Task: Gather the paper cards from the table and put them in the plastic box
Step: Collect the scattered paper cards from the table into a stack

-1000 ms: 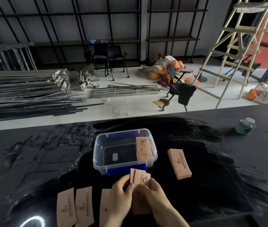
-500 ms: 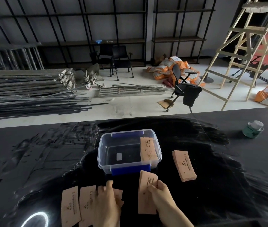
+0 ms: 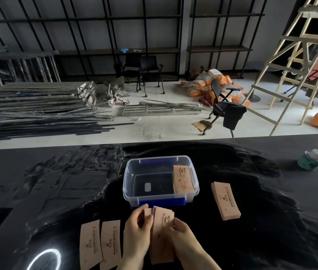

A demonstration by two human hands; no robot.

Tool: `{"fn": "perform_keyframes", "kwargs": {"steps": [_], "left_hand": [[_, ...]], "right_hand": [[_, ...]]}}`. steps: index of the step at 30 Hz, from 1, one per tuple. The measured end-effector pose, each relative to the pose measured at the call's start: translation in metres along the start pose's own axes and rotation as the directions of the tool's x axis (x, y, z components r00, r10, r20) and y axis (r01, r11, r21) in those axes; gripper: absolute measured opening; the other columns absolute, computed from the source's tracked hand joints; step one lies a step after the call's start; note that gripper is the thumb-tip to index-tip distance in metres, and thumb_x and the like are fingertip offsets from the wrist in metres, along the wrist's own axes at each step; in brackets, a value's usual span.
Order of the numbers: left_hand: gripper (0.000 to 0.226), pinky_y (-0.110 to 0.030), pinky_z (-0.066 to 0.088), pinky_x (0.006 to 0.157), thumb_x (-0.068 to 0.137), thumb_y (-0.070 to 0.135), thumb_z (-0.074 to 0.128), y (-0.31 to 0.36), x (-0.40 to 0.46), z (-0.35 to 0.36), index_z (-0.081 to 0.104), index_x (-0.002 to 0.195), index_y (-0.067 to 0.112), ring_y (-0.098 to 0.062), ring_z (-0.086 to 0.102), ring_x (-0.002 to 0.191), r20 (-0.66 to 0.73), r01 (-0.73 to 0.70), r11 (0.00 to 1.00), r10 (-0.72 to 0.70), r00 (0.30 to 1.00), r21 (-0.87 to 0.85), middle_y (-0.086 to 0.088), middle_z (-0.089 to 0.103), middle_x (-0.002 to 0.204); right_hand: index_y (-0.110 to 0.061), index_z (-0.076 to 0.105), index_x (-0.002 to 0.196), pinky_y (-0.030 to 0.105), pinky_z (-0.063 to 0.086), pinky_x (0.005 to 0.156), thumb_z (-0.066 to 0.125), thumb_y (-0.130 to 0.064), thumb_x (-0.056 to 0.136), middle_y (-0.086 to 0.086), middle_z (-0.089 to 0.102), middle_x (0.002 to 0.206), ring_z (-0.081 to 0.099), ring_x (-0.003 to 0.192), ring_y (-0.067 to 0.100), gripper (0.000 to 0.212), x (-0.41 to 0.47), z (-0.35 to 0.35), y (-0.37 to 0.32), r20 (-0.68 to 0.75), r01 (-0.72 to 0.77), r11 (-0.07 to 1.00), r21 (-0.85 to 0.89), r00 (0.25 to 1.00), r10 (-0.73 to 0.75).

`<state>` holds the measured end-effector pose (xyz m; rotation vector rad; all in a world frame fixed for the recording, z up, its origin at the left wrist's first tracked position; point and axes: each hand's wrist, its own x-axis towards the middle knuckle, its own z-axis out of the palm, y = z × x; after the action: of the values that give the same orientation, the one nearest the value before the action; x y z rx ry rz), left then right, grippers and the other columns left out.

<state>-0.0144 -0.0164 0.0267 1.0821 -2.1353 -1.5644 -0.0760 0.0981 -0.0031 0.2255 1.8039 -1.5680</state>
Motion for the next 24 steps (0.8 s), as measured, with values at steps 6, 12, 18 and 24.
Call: {"fn": "perform_keyframes", "kwargs": {"steps": [6,12,18,24], "left_hand": [[0.034,-0.023,0.051,0.077,0.094,0.022,0.065,-0.008,-0.002,-0.015,0.064,0.128,0.021,-0.006,0.066,0.090,-0.094,-0.070,0.970,0.094,0.991,0.232,0.012,0.070,0.100],[0.056,-0.035,0.044,0.101,0.089,0.038,0.063,-0.029,0.007,-0.062,0.044,0.141,0.029,-0.018,0.052,0.125,-0.121,0.068,0.740,0.019,0.992,0.669,0.004,0.057,0.135],[0.066,-0.037,0.034,0.110,0.087,0.045,0.063,-0.034,0.014,-0.077,0.036,0.146,0.033,-0.022,0.041,0.134,-0.123,0.119,0.666,-0.041,0.991,0.736,0.001,0.044,0.147],[0.078,-0.035,0.041,0.103,0.078,0.060,0.070,-0.034,0.022,-0.088,0.037,0.145,0.036,-0.022,0.053,0.125,-0.135,0.141,0.670,-0.062,0.989,0.729,-0.001,0.057,0.134]], "right_hand": [[-0.007,0.073,0.094,0.028,0.060,0.052,0.060,-0.004,0.098,0.006,0.081,0.071,0.078,0.064,0.019,0.014,0.006,-0.004,0.004,-0.054,-0.025,1.000,0.013,0.998,0.026],[-0.008,0.071,0.097,0.041,0.063,0.066,0.057,-0.005,0.099,0.011,0.081,0.081,0.078,0.080,0.030,0.014,0.013,-0.016,0.004,-0.066,-0.120,0.991,0.059,0.990,0.124],[-0.007,0.069,0.100,0.053,0.063,0.085,0.057,-0.004,0.100,0.016,0.079,0.095,0.076,0.089,0.033,0.013,0.015,-0.011,0.006,-0.072,-0.127,0.991,0.051,0.989,0.130],[-0.012,0.068,0.104,0.041,0.060,0.066,0.055,-0.007,0.102,0.013,0.077,0.100,0.075,0.088,0.030,0.013,0.014,-0.010,0.002,-0.099,-0.133,0.990,0.053,0.985,0.138]]}}
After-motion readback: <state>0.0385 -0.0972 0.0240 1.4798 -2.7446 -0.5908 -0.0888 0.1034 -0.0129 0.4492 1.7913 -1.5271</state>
